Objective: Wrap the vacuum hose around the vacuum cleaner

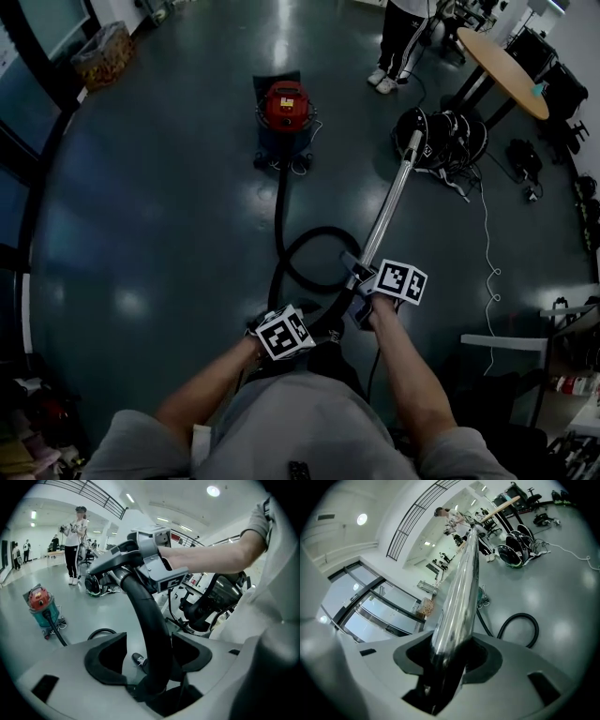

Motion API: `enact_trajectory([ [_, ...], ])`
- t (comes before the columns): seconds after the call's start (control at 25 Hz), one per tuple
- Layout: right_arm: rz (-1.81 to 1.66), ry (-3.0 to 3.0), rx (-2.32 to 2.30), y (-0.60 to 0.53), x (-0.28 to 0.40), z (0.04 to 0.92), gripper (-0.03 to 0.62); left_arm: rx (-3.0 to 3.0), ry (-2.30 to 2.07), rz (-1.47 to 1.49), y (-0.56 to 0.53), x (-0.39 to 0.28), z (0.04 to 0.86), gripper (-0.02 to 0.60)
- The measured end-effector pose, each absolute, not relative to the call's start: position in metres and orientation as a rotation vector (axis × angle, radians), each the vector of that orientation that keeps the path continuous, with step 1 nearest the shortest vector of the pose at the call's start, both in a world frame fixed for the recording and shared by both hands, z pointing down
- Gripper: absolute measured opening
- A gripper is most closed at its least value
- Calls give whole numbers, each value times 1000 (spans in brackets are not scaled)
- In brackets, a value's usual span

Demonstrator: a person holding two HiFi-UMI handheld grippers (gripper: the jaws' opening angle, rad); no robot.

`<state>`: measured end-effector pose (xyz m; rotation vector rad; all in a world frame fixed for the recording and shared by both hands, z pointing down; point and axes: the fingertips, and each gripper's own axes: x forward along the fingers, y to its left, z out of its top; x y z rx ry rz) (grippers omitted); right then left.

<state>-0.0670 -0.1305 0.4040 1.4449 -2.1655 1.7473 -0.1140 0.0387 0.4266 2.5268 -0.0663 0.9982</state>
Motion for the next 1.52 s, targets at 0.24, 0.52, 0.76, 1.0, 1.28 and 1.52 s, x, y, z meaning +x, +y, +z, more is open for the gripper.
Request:
enact_trajectory([
  [0.24, 1632, -2218, 1316, -148, -39, 391, 175, 2565, -109, 1065, 8, -111, 404, 295],
  [0.52, 1384, -2204, 1122, -137, -19, 394, 172, 2648, -202, 1139, -46, -101, 385, 295],
  [0.76, 1165, -2243, 926, -133, -8, 388, 172, 2819, -302, 1228, -108, -59, 350, 295],
  [1.0, 957, -2226, 671, -124, 9, 394, 172, 2881, -364, 1395, -135, -31, 329, 295],
  [1.28, 741, -2190, 446, -115, 16, 401, 167, 2927, -508, 1553, -150, -17, 310, 293],
  [1.52, 632, -2143, 307, -109, 7, 413, 167, 2930, -473, 1765, -172, -22, 318, 295],
])
